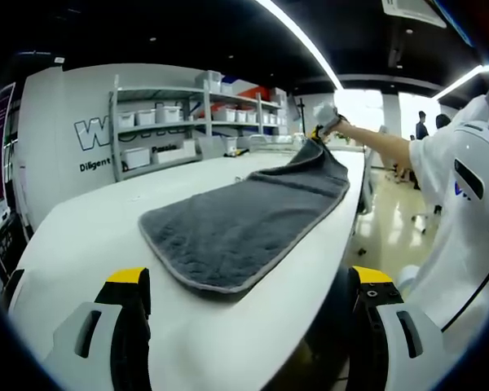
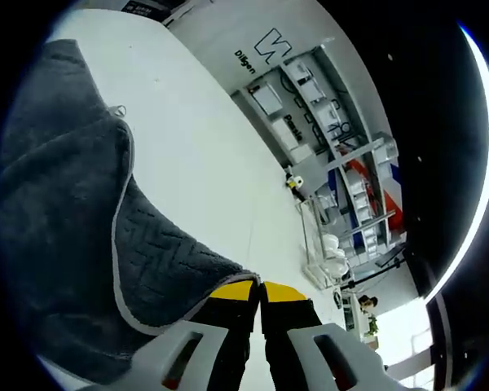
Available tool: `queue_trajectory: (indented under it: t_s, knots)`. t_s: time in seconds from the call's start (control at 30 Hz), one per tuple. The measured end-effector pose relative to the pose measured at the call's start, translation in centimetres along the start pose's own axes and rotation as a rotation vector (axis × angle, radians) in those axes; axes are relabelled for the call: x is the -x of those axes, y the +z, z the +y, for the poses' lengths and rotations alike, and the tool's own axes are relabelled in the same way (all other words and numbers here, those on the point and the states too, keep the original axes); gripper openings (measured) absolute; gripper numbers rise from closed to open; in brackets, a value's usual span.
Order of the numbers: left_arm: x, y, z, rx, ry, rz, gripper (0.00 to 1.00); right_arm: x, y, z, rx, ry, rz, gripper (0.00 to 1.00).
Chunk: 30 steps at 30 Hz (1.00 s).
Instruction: Open the folded towel by lifting each exposed corner and separating the folded layers until the towel lies flat within the target outline without major curled edges
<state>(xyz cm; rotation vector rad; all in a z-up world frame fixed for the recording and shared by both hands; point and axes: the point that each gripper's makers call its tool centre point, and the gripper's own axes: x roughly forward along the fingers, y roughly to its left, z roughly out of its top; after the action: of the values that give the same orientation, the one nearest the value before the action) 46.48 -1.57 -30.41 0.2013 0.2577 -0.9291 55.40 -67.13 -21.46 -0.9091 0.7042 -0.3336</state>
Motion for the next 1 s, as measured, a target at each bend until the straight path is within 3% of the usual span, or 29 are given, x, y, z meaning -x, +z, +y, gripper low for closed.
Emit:
queue_trajectory:
  t_s: [0.23, 0.6, 1.0]
  knots:
    - [-0.1, 0.0, -0.2, -0.003, -0.006, 0.005, 0.99, -0.5, -0.9, 0.5, -0.022, 0.015, 0.005, 0.00]
    - [-0.2, 0.2, -0.3, -0.007, -0.008, 0.007, 0.99, -1.0, -1.0, 1.5, -0.051, 0.060, -0.018, 0.00]
    - [-0.4, 0.1, -0.4, -0.007, -0.012, 0.009, 0.99, 0.0, -1.2, 2.0, -0.104, 0.084, -0.060, 0.05]
